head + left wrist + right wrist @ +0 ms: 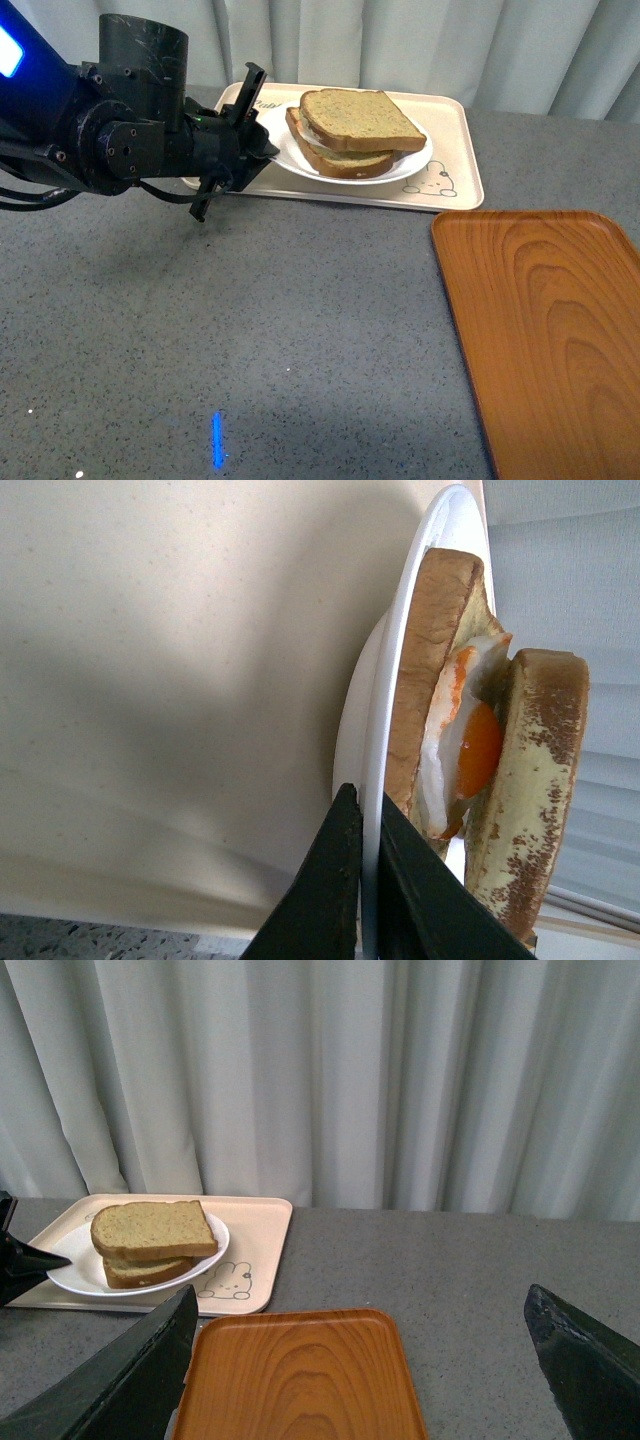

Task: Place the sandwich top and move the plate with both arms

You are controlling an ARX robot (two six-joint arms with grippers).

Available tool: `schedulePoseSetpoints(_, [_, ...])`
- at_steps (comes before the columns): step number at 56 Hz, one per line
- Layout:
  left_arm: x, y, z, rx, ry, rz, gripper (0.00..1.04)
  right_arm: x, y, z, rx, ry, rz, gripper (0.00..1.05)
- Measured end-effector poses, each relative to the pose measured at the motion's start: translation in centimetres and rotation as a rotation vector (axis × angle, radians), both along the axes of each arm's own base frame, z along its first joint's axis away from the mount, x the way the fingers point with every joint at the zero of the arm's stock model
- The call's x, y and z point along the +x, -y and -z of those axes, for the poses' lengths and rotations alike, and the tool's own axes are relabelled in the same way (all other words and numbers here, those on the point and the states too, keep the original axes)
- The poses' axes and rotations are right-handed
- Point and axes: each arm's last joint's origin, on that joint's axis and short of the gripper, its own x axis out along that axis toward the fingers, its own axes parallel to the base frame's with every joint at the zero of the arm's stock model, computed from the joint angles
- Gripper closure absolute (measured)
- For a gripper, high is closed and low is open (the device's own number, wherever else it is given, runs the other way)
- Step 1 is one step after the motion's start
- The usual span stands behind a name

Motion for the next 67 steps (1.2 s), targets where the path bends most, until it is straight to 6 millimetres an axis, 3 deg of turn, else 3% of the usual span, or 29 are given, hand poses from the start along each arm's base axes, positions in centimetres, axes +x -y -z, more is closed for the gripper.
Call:
schedulePoseSetpoints(3, [0.0,-0.1,0.0,0.002,0.0,-0.001,0.95,0.0,0.0,0.0,0.0,0.0,0.0,0.09])
schedulePoseSetpoints(10, [-0.8,-0.7,-0.2,0.006,-0.001,-0.007,0.69,0.0,0.0,0.0,0.0,0.0,0.0,0.09])
schedulePoseSetpoints(15, [-1.4,-1.0,-0.9,-0.002,0.013,-0.001,0.56,0.0,0.0,0.0,0.0,0.0,0.0,0.09])
schedulePoseSetpoints(25, [-3.5,-2.0,-3.9,-0.02,0.063,0.006,0.29,0.0,0.0,0.0,0.0,0.0,0.0,0.09])
schedulePoseSetpoints(34, [-7.7,-4.2,-7.3,0.032,0.104,-0.003,0.05,0.0,0.0,0.0,0.0,0.0,0.0,0.09])
schedulePoseSetpoints(40, [-11.4,-6.1,-8.3,0.091,0.12,-0.009,0.07,0.0,0.0,0.0,0.0,0.0,0.0,0.09])
schedulePoseSetpoints(45, [-14.9,-7.6,-8.0,0.15,0.103,-0.003,0.06,0.0,0.0,0.0,0.0,0.0,0.0,0.09])
schedulePoseSetpoints(50, [-19.7,-9.3,-7.6,0.182,0.045,-0.013,0.06,0.0,0.0,0.0,0.0,0.0,0.0,0.09])
schedulePoseSetpoints(54, [-21.9,-9.7,-7.8,0.188,0.026,-0.017,0.06,0.0,0.0,0.0,0.0,0.0,0.0,0.09])
schedulePoseSetpoints(64, [-22.8,-9.9,-8.5,0.215,0.072,-0.016,0.07,0.0,0.0,0.0,0.0,0.0,0.0,0.09])
schedulePoseSetpoints(67, [-22.9,-10.0,-7.9,0.305,0.145,-0.056,0.14,0.0,0.0,0.0,0.0,0.0,0.0,0.09])
